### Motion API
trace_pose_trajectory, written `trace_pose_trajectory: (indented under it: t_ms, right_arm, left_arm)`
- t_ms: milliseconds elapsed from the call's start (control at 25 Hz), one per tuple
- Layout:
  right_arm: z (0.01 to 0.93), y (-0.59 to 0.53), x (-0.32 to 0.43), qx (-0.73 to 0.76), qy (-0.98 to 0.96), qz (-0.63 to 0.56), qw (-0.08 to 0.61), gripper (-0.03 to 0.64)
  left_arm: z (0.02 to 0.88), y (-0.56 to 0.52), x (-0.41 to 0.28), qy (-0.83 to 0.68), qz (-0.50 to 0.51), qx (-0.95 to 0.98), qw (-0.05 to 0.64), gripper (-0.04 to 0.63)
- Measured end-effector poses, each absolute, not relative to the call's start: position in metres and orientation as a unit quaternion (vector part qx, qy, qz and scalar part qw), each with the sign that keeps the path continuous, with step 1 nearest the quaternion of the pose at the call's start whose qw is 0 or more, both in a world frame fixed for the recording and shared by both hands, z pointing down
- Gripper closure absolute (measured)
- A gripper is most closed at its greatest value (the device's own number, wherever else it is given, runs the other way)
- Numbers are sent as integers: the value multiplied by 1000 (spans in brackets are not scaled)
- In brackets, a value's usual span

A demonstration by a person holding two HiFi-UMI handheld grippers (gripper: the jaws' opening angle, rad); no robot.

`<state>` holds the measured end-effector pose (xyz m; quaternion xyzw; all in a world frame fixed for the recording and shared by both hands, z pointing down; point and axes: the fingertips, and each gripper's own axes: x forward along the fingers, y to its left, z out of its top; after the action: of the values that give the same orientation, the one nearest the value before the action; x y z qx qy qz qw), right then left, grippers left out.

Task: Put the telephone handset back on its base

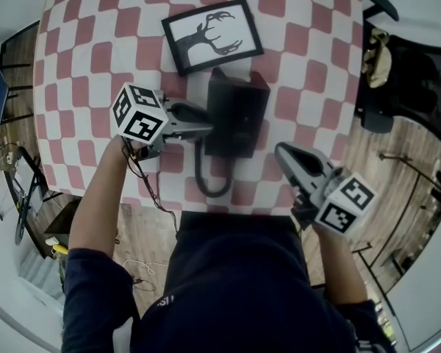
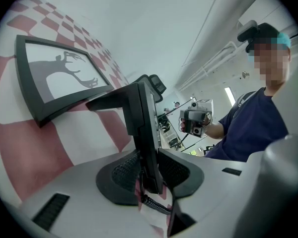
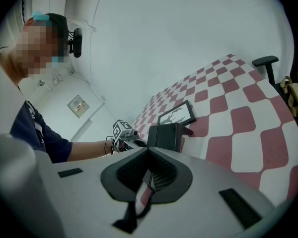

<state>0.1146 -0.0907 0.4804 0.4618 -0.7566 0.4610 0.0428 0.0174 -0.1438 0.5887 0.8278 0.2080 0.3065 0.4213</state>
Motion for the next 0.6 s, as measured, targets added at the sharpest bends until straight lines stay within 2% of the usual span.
trace_pose_trajectory:
  t_ms: [200,600]
  right_arm:
    - [480,-90,110,458,-760,458,42,600]
    - [460,-91,103,456,-776,434,35,600]
  left_arm:
    - [592,-149,17,173,317,847,391,405]
    - [548,-167,15,76,257,902,339,410]
